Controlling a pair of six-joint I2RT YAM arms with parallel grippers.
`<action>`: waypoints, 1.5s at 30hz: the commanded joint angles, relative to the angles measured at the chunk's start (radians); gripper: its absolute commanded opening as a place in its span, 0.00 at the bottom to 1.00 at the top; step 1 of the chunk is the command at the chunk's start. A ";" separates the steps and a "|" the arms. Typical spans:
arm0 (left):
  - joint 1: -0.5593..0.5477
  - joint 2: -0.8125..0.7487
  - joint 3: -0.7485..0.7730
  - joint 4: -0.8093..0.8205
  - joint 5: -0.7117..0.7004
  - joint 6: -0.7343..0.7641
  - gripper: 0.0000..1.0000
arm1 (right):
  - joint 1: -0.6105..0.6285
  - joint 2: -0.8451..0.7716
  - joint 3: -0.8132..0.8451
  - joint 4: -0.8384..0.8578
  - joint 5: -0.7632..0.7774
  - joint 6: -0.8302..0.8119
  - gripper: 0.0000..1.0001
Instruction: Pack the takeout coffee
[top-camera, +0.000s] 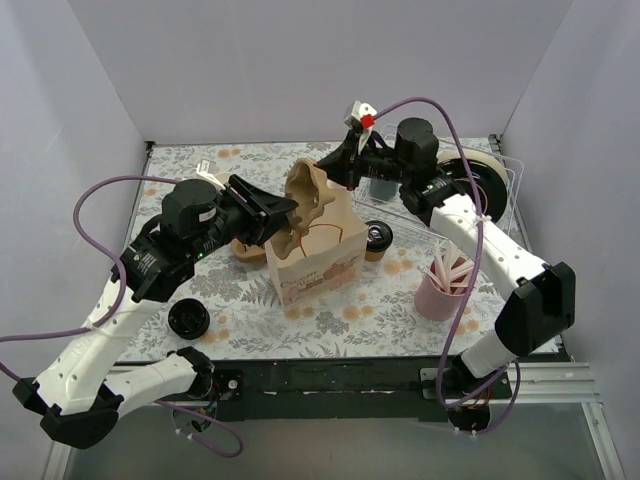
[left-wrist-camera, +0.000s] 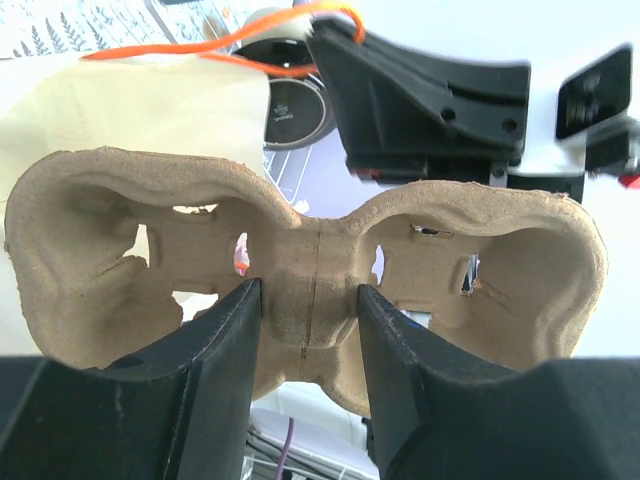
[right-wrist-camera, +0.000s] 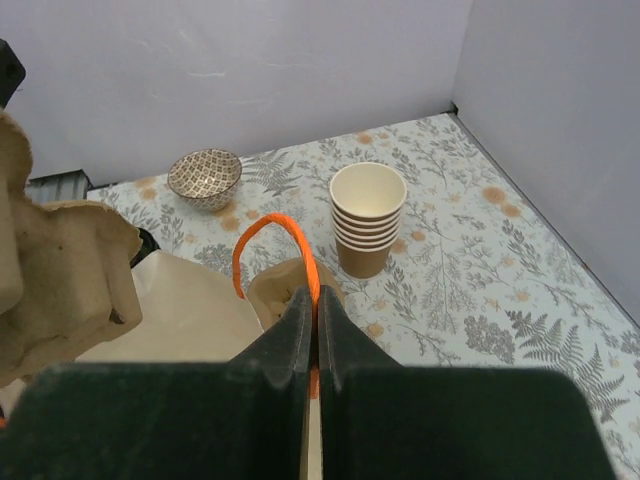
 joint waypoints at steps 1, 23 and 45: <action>-0.004 -0.030 -0.005 0.015 -0.069 -0.306 0.19 | 0.013 -0.119 -0.067 0.030 0.136 0.053 0.01; -0.004 -0.055 -0.140 0.233 0.092 -0.363 0.18 | 0.022 -0.142 -0.087 -0.011 0.198 0.047 0.01; -0.004 0.086 0.049 -0.097 -0.051 -0.115 0.15 | 0.030 -0.162 -0.087 -0.043 0.239 0.044 0.01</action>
